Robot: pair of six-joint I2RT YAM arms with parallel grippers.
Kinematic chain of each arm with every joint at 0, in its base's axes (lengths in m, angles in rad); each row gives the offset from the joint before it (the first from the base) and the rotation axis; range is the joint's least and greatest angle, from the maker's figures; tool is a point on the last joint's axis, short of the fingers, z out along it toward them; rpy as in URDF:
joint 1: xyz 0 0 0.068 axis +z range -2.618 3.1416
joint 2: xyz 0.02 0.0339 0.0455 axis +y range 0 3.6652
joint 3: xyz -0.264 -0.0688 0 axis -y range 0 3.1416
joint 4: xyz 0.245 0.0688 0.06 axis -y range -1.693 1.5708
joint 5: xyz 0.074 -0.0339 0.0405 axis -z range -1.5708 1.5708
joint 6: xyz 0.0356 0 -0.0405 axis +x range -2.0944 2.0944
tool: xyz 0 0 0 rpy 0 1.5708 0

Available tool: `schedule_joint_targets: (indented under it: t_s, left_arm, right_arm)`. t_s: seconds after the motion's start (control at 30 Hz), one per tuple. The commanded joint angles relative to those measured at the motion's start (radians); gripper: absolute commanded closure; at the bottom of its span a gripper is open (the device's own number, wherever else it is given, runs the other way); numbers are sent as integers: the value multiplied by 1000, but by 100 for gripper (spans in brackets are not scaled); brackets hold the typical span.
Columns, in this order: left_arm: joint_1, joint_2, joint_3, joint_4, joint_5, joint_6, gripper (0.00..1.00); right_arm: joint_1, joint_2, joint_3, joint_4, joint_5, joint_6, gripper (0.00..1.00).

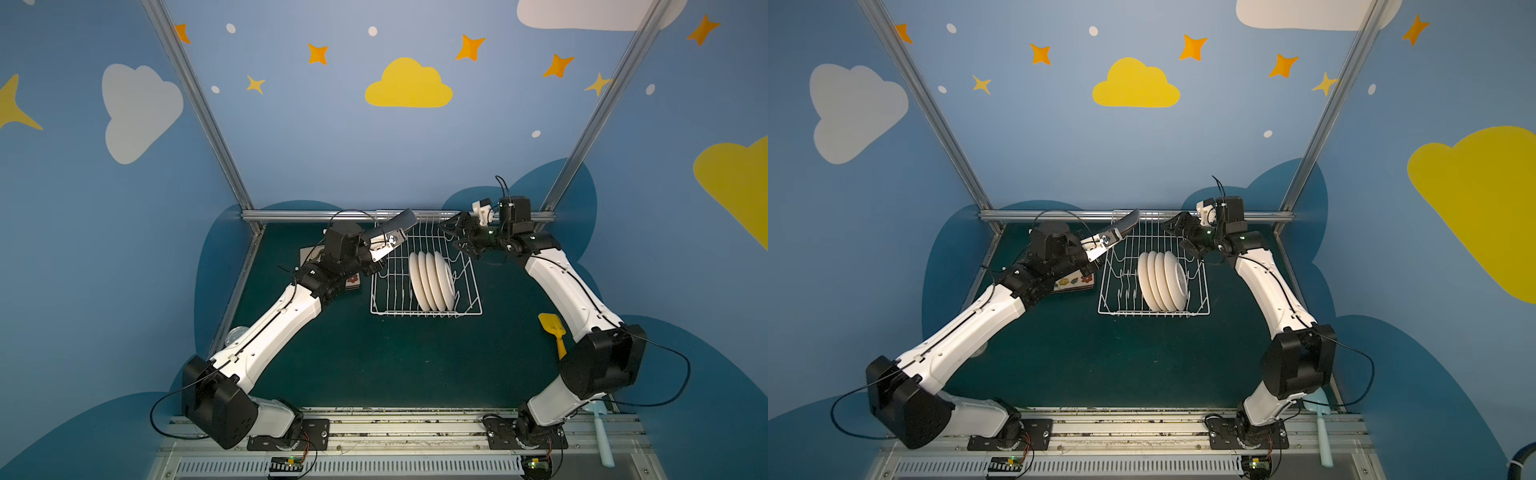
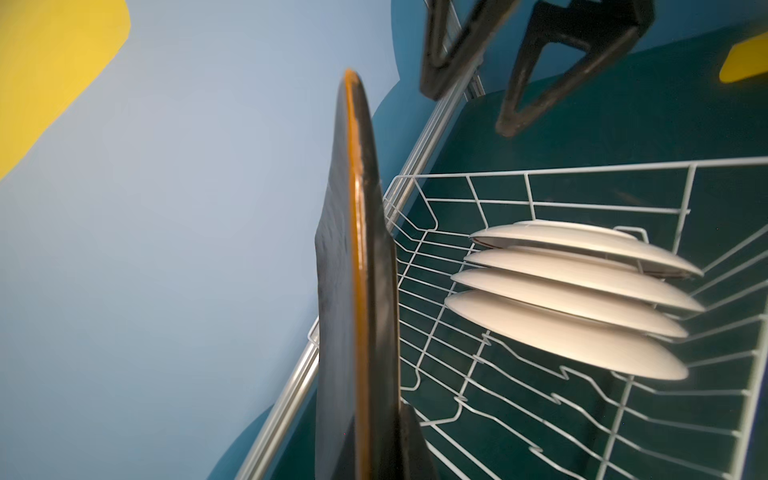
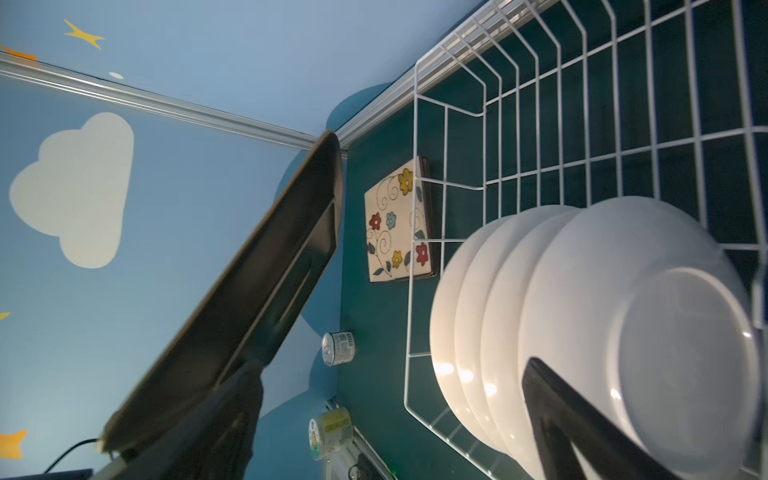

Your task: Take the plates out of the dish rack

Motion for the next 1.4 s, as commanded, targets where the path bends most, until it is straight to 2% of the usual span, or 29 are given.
schedule_joint_targets:
  t_s: [0.0, 0.13, 0.3, 0.63, 0.73, 0.93, 1.1, 1.27, 1.37]
  left_arm:
    - [-11, -65, 8, 245, -21, 183, 97]
    - [-25, -75, -51, 305, -31, 291, 97]
    - [-41, -80, -82, 331, -36, 343, 97]
    - [-73, -98, -157, 454, -8, 418, 97]
    - [-91, -98, -167, 473, -7, 446, 97]
    - [-131, -81, -176, 480, 2, 509, 97]
    - [-138, -65, -172, 481, 8, 517, 97]
    - [-142, -50, -162, 486, 4, 509, 97]
    - [-143, -41, -162, 492, 1, 510, 97]
  right_arm:
    - [0, 32, 33, 32, -100, 97, 3]
    - [5, 24, 18, 71, -88, 103, 3]
    - [7, 36, 26, 89, -104, 114, 4]
    - [34, 84, 57, 82, -144, 118, 17]
    - [45, 103, 67, 73, -156, 120, 24]
    - [69, 125, 74, 82, -157, 128, 30]
    - [76, 140, 77, 85, -170, 131, 43]
    - [82, 140, 68, 86, -175, 123, 62]
    - [84, 136, 65, 100, -176, 133, 70]
